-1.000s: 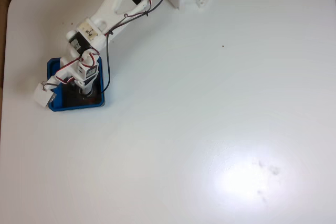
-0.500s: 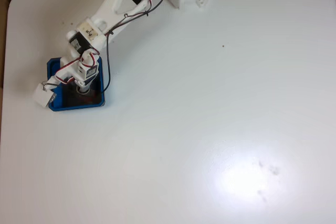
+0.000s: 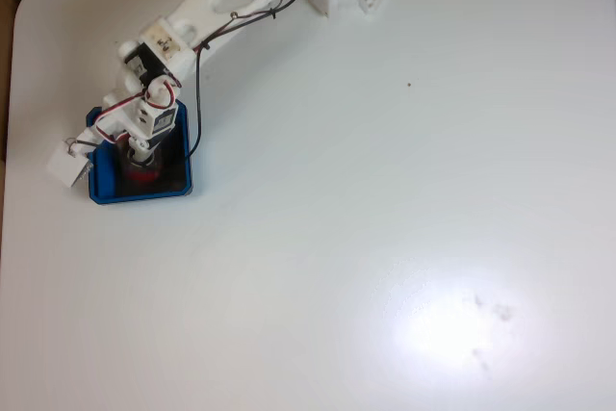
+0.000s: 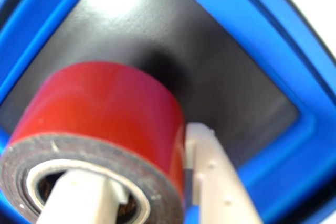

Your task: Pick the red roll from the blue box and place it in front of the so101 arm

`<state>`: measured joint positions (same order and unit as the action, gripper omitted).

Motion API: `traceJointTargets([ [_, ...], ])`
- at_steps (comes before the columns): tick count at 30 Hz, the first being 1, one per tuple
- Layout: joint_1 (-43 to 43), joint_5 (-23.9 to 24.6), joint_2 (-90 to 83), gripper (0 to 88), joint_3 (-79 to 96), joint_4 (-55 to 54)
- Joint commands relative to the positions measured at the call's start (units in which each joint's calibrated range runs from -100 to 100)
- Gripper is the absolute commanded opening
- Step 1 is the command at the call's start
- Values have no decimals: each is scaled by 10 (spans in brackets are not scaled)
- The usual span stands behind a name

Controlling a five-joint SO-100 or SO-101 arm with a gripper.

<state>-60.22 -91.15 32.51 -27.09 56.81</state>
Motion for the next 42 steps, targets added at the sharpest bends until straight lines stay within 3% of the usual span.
traceJointTargets([
  [1,-7,2,-129,6,59,0],
  [11,10,2,-395,6,275,0],
  [19,150,-4,-573,6,470,0],
  [30,409,-1,-600,6,630,0],
  [42,508,-1,-592,6,737,-1],
])
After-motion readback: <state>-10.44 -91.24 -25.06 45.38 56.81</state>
